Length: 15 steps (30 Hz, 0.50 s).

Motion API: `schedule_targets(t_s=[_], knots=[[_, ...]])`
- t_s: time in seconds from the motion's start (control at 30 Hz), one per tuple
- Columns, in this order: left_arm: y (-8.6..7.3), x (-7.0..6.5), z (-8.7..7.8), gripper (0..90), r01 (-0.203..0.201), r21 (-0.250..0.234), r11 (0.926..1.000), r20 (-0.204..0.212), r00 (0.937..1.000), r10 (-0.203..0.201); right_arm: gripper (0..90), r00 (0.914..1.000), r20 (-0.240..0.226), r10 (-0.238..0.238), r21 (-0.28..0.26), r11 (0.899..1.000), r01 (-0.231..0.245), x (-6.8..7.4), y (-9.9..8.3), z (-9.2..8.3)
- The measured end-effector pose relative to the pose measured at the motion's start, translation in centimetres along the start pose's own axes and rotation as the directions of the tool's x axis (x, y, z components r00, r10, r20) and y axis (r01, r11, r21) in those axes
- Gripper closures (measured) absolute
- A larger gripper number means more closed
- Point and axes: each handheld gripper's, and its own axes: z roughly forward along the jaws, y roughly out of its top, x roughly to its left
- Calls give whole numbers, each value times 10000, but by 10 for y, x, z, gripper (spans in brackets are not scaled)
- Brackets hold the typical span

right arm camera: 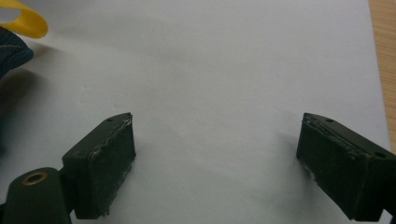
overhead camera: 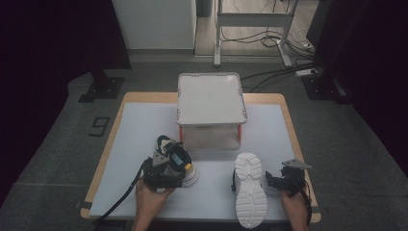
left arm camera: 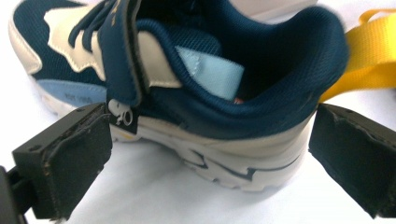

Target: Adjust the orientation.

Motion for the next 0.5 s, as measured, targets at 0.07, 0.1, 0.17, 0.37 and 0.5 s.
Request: schedule_targets(t_s=[0.07, 0.1, 0.17, 0.37, 0.5], knots=[[1, -2, 0, 0, -46, -9, 10000, -121, 9999, 46, 110, 10000, 0, 3, 0, 10000, -3, 0, 0, 0], [1, -3, 0, 0, -154, -29, 9999, -229, 9996, 153, 110, 10000, -3, 4, 1, 10000, -4, 0, 0, 0], [1, -4, 1, 0, -242, -37, 9997, -270, 9993, 241, 110, 10000, 1, 2, 2, 10000, -2, 0, 0, 0], [5, 2, -2, 0, -470, 189, 9987, -439, 9979, 478, 110, 10000, 1, 2, 1, 10000, -2, 0, 0, 0], [7, 13, -5, 0, -516, 295, 9982, -811, 9953, 538, 110, 10000, 0, 4, 1, 10000, -4, 0, 0, 0]])
